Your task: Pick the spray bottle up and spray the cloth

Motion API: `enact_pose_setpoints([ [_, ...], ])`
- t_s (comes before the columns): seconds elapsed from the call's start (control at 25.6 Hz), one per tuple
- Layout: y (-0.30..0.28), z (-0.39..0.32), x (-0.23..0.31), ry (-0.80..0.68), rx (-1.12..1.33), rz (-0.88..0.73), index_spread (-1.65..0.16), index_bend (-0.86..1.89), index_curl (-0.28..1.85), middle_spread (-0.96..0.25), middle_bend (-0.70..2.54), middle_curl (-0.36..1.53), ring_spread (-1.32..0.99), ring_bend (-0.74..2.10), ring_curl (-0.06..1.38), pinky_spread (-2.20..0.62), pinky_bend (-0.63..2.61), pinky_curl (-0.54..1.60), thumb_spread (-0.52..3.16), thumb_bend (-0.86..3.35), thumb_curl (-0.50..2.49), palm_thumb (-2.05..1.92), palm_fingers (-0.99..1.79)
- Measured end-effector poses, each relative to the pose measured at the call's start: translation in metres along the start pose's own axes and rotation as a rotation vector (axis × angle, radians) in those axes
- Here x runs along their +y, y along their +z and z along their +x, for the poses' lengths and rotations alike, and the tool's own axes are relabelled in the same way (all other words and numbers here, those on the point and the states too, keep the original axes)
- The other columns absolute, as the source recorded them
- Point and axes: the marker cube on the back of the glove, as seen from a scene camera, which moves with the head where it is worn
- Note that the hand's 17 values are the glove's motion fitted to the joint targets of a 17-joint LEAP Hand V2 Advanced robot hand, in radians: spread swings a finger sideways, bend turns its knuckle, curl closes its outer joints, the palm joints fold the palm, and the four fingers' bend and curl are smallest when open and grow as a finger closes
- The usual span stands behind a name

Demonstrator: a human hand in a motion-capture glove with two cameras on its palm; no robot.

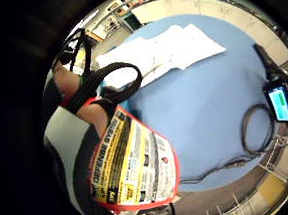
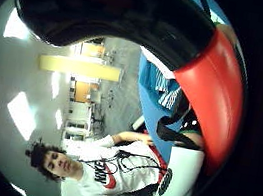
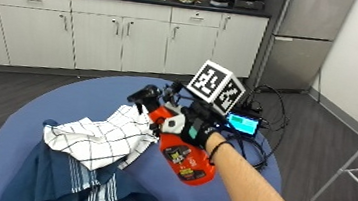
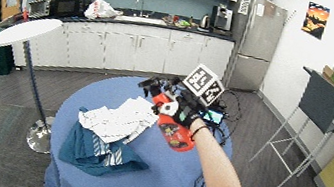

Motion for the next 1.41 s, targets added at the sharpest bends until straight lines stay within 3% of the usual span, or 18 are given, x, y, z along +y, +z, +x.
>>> enact_pose_setpoints([
  [0.12, 0.016, -0.002, -0.007, -0.010, 0.015, -0.053, -0.28, 0.05, 0.16, -0.12, 0.46, 0.46, -0.11, 0.52, 0.40, 0.07, 0.48, 0.33, 0.82, 0.01, 0.54, 1.00, 1.09],
  [0.39, -0.030, -0.064, -0.015, -0.040, 0.096, 0.000, -0.27, 0.05, 0.15, -0.11, 0.47, 0.46, -0.10, 0.54, 0.41, 0.07, 0.50, 0.34, 0.84, -0.01, 0.56, 1.01, 1.09],
  [0.66, 0.020, -0.029, -0.019, 0.024, 0.092, -0.099, -0.26, 0.06, 0.15, -0.11, 0.48, 0.47, -0.10, 0.56, 0.41, 0.05, 0.51, 0.34, 0.84, -0.02, 0.57, 1.01, 1.10],
  [0.94, -0.009, -0.072, -0.024, -0.062, 0.053, -0.034, -0.25, 0.06, 0.15, -0.10, 0.49, 0.47, -0.10, 0.56, 0.41, 0.05, 0.51, 0.34, 0.85, -0.02, 0.58, 1.00, 1.10],
  [1.25, 0.041, -0.043, -0.027, -0.002, 0.119, -0.143, -0.25, 0.06, 0.15, -0.10, 0.49, 0.47, -0.10, 0.57, 0.40, 0.05, 0.52, 0.34, 0.85, -0.02, 0.59, 1.00, 1.10],
  [1.41, 0.025, -0.057, -0.028, -0.036, 0.103, -0.109, -0.25, 0.06, 0.15, -0.10, 0.49, 0.47, -0.10, 0.57, 0.40, 0.05, 0.52, 0.34, 0.85, -0.02, 0.60, 1.00, 1.10],
])
